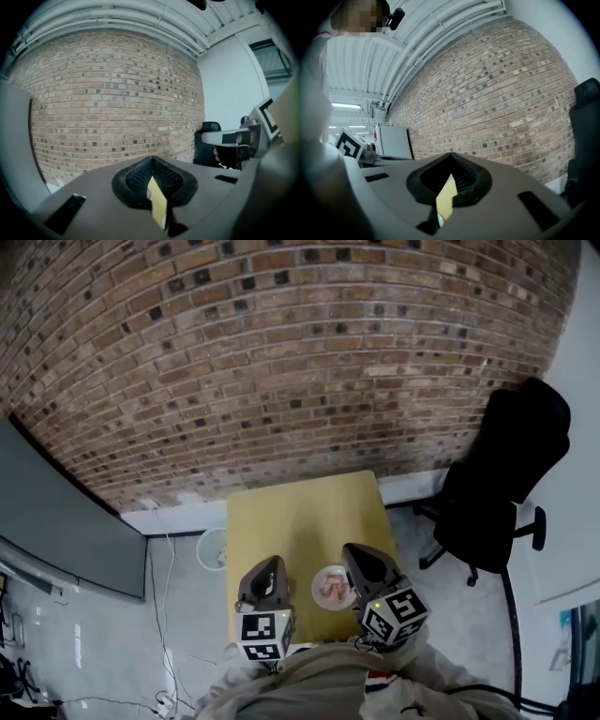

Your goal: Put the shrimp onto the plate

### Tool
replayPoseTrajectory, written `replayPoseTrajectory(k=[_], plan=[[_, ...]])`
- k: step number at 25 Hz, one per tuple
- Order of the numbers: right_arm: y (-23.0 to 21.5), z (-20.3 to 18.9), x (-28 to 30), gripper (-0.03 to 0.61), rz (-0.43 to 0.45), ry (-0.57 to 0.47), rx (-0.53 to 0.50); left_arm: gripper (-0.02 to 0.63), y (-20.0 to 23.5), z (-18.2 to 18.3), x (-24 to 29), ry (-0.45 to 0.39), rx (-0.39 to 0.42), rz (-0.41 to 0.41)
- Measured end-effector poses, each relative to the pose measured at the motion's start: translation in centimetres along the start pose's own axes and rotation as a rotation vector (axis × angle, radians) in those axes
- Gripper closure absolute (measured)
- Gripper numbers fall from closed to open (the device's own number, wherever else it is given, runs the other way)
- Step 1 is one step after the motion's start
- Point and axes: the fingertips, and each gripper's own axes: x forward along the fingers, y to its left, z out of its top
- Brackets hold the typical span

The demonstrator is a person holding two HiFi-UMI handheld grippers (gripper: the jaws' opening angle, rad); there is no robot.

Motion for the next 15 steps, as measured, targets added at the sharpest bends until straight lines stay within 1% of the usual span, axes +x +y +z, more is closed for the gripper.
replayPoseTrajectory(k=[2, 4, 6, 10, 12, 15], plan=[[0.5, 1.5, 0.5, 0.555, -0.003, -0.031, -0.019, 0.602, 0.4, 1.5, -0.2, -0.022, -0.004, -0.008], [0.9, 2.7, 0.5, 0.555, -0.013, -0.054, -0.032, 0.601, 0.9, 2.8, -0.3, -0.073, 0.022, -0.003], [1.4, 3.4, 0.0, 0.555, -0.026, -0.062, -0.038, 0.603, 1.2, 3.7, -0.8, -0.109, 0.046, 0.005], [2.5, 4.2, -0.4, 0.555, -0.034, -0.067, -0.061, 0.603, 0.9, 5.5, -1.4, -0.151, 0.048, -0.005], [2.7, 4.2, -0.4, 0.555, -0.033, -0.065, -0.062, 0.602, 0.8, 5.8, -1.6, -0.158, 0.054, -0.013], [3.1, 3.6, -0.1, 0.555, -0.025, -0.056, -0.049, 0.602, 1.2, 5.1, -1.9, -0.146, 0.054, -0.006]])
